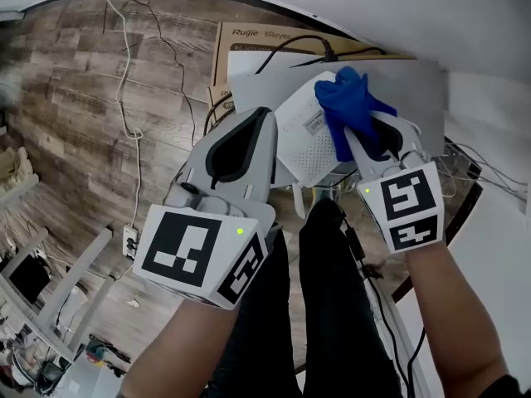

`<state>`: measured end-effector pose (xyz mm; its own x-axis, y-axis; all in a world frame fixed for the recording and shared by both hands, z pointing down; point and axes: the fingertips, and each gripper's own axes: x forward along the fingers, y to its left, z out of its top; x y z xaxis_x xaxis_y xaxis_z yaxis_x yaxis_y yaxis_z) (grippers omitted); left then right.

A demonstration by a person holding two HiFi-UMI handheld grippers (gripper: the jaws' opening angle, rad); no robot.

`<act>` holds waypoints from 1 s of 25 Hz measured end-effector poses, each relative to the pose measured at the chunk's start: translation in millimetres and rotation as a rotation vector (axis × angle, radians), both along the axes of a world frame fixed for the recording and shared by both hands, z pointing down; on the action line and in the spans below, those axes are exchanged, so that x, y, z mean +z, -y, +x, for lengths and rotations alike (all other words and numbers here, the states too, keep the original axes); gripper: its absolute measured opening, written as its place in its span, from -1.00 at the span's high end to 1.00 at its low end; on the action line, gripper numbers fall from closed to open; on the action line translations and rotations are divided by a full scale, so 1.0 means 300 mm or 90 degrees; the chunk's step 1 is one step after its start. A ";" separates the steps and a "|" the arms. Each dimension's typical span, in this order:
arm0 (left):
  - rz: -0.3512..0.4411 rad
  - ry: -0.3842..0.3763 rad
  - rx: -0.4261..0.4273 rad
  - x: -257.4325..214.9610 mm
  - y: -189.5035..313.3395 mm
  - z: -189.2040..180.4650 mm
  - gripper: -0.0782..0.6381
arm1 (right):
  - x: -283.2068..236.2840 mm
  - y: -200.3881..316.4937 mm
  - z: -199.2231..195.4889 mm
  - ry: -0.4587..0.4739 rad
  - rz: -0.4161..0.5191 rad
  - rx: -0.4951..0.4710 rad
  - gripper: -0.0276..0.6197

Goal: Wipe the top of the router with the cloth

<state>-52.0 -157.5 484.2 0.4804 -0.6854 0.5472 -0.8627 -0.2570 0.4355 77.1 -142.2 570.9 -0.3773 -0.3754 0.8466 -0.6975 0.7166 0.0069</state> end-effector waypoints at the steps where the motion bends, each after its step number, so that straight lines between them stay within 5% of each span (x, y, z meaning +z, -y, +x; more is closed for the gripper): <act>1: -0.001 0.000 0.001 0.005 -0.006 0.013 0.78 | 0.003 -0.021 0.014 0.001 -0.003 0.001 0.56; 7: 0.000 0.008 0.007 -0.001 -0.035 0.050 0.78 | 0.024 -0.180 0.039 0.016 -0.041 0.015 0.56; 17: 0.016 0.032 -0.044 -0.058 -0.126 -0.026 0.78 | -0.011 -0.337 -0.141 0.090 -0.060 -0.058 0.56; 22: 0.027 0.049 -0.060 -0.247 -0.226 0.020 0.78 | -0.269 -0.345 -0.116 0.133 -0.008 -0.016 0.56; 25: 0.087 0.063 -0.075 -0.496 -0.216 0.052 0.78 | -0.567 -0.274 -0.087 0.168 0.074 0.009 0.56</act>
